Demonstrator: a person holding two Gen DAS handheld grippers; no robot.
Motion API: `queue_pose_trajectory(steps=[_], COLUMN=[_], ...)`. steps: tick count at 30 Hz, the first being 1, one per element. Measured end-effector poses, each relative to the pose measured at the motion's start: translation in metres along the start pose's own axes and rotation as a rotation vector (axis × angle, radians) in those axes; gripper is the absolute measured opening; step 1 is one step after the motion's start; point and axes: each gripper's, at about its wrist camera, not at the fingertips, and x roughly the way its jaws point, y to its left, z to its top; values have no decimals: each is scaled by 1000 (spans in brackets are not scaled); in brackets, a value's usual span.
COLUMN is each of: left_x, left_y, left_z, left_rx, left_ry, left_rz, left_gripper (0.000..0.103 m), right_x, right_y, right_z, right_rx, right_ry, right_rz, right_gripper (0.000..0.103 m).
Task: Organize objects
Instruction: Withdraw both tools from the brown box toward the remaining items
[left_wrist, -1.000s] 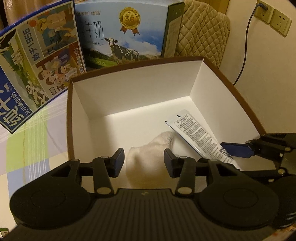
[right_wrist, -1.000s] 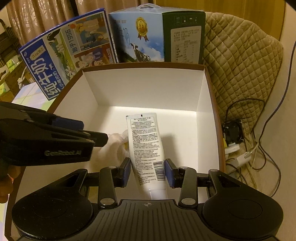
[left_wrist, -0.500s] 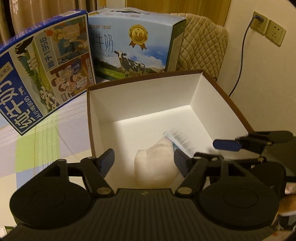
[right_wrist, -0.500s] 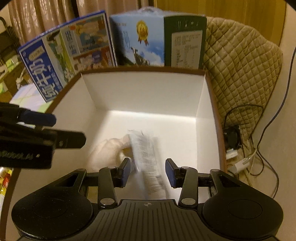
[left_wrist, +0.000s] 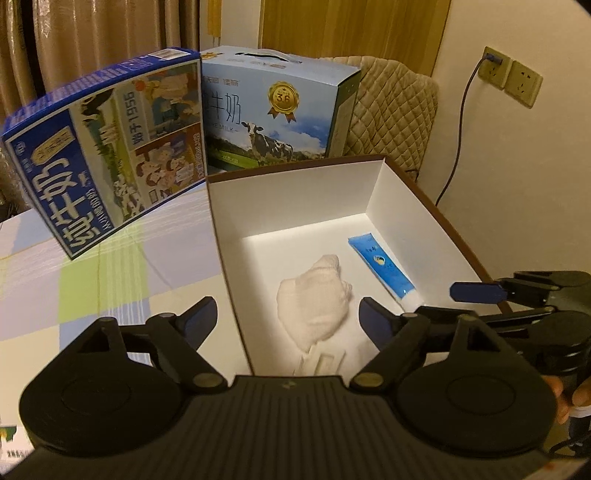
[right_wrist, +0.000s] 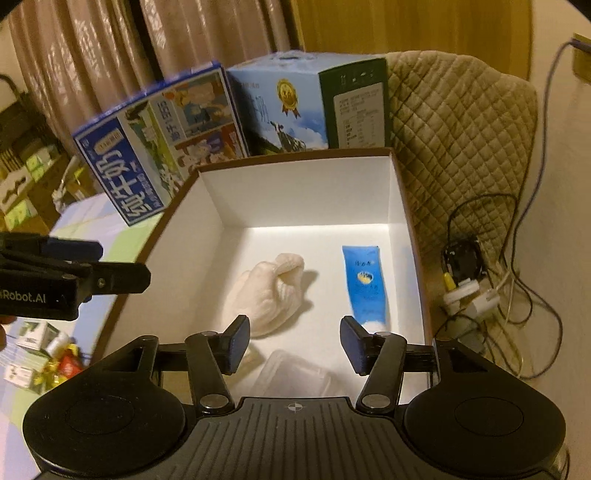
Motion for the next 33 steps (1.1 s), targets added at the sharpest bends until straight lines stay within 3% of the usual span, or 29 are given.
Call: queue_pose_trajectory(steps=[17,33], left_x=[-85,-135], left_y=[27,60], left_z=[-65,-124], left_rx=[-89,-124], left_ry=[-20,5], left_rz=[-31,-25], left_gripper=[86,86], right_x=[-81,-109], right_y=[40,87], right_z=[-45,-92], right_rx=[98,105], right_ry=[-72,-41], right_rz=[8,17], right_gripper=[56,56])
